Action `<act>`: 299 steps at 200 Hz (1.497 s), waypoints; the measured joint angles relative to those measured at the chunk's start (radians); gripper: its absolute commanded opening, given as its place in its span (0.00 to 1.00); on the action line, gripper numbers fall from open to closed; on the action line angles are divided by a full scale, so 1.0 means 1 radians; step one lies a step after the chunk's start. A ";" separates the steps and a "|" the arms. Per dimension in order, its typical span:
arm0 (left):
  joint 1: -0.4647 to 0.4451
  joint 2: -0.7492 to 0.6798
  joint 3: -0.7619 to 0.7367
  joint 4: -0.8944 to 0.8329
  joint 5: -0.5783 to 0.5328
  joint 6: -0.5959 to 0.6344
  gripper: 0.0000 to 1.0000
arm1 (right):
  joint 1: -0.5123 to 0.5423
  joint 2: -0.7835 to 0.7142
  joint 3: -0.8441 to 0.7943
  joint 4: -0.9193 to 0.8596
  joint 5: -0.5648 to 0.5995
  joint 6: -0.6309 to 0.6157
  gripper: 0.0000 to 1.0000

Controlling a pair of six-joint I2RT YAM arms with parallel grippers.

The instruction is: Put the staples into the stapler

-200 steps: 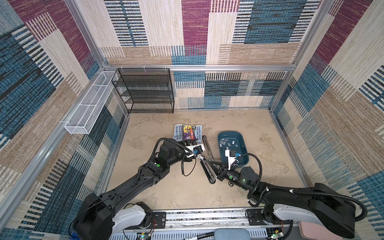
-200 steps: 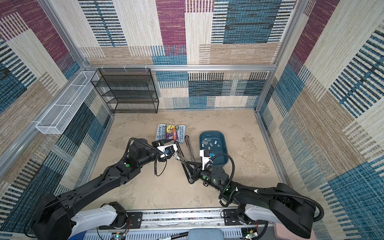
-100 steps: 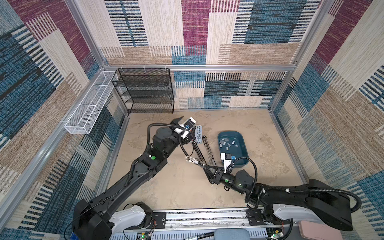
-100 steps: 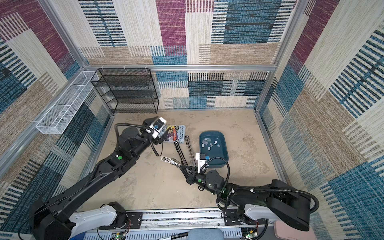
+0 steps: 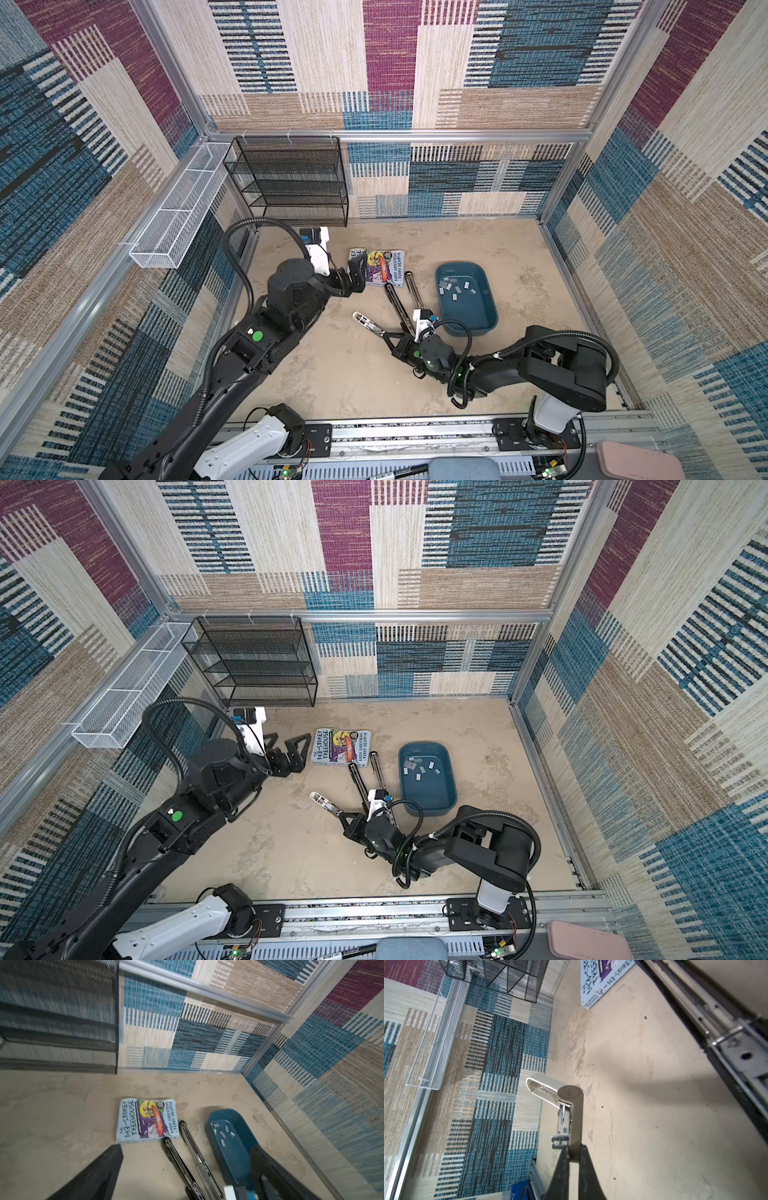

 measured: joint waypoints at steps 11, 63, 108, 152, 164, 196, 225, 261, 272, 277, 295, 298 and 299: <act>-0.004 -0.020 -0.105 -0.031 0.004 -0.080 0.99 | 0.006 0.002 0.022 -0.048 0.021 0.034 0.00; 0.000 0.014 -0.247 -0.205 -0.141 -0.342 0.99 | 0.009 0.037 0.054 -0.200 0.092 0.153 0.00; 0.000 -0.145 -0.524 -0.041 -0.087 -0.405 0.99 | 0.009 0.073 0.075 -0.218 0.117 0.197 0.00; 0.000 -0.004 -0.552 0.143 -0.006 -0.405 0.99 | 0.009 0.077 0.080 -0.228 0.123 0.211 0.12; 0.000 0.044 -0.553 0.194 0.023 -0.405 0.99 | 0.009 0.077 0.069 -0.225 0.121 0.223 0.18; 0.000 0.154 -0.547 0.285 0.069 -0.399 0.99 | 0.010 0.071 0.045 -0.252 0.112 0.235 0.34; 0.000 0.224 -0.527 0.341 0.092 -0.377 0.99 | 0.016 0.053 0.041 -0.253 0.098 0.233 0.41; 0.000 0.289 -0.504 0.390 0.121 -0.351 0.99 | 0.023 0.031 0.042 -0.273 0.089 0.207 0.44; 0.000 0.297 -0.491 0.390 0.122 -0.339 0.99 | 0.028 0.006 0.049 -0.301 0.095 0.197 0.46; 0.000 0.297 -0.483 0.389 0.122 -0.330 0.99 | 0.031 -0.008 0.053 -0.311 0.099 0.190 0.48; 0.001 0.281 -0.453 0.381 0.121 -0.302 0.99 | 0.040 -0.064 0.061 -0.349 0.113 0.171 0.49; 0.001 0.272 -0.446 0.378 0.118 -0.294 0.99 | 0.042 -0.078 0.061 -0.359 0.117 0.164 0.49; 0.001 0.269 -0.443 0.376 0.117 -0.293 0.99 | 0.042 -0.081 0.061 -0.360 0.118 0.163 0.49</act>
